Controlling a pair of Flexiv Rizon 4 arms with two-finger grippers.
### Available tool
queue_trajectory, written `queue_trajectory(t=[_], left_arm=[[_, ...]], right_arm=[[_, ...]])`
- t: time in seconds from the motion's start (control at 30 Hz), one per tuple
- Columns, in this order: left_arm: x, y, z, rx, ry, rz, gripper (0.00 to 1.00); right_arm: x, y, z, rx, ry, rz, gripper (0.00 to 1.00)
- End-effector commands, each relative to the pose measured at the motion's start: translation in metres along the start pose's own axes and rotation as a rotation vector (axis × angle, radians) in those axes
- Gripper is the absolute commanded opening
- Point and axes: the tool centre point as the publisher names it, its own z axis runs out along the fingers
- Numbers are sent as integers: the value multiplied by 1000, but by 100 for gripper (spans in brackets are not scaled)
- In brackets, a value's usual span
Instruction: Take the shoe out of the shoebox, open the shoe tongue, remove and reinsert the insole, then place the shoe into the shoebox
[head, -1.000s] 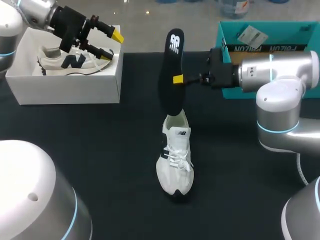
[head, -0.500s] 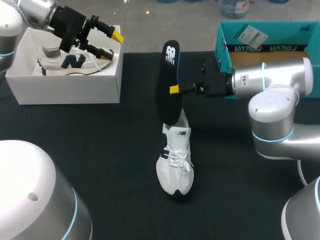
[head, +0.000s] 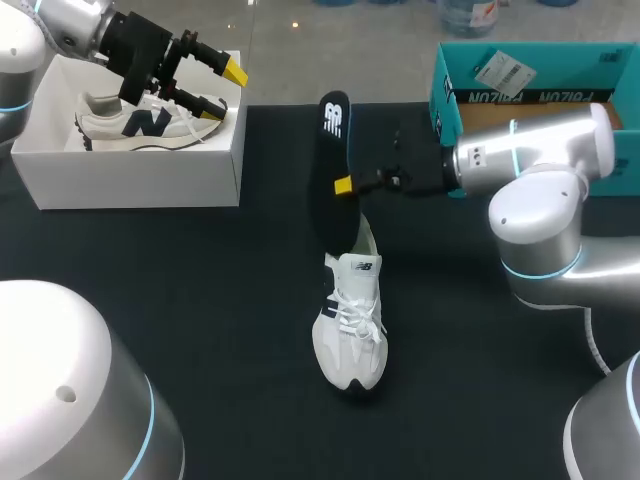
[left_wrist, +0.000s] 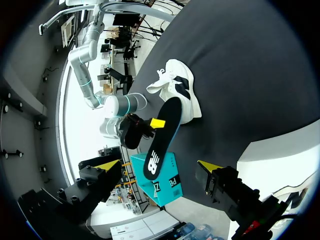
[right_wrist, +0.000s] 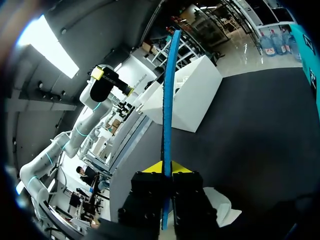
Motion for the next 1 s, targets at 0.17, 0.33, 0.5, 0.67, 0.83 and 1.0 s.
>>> queue_trajectory(t=[0.17, 0.33, 0.5, 0.67, 0.83, 1.0], left_arm=[[0, 1, 0, 3, 3, 1, 100], [0, 1, 0, 3, 3, 1, 100], [0, 1, 0, 3, 3, 1, 100], [0, 1, 0, 3, 3, 1, 100], [0, 1, 0, 3, 3, 1, 100], [0, 1, 0, 3, 3, 1, 100]], right_arm=[[7, -3, 7, 14, -12, -3, 0], [8, 11, 1, 1, -21, -25, 0], [8, 24, -2, -10, -26, -44, 0], [4, 21, 3, -5, -21, -40, 0], [5, 3, 9, 13, -16, -9, 0], [7, -9, 9, 20, -18, 5, 0]])
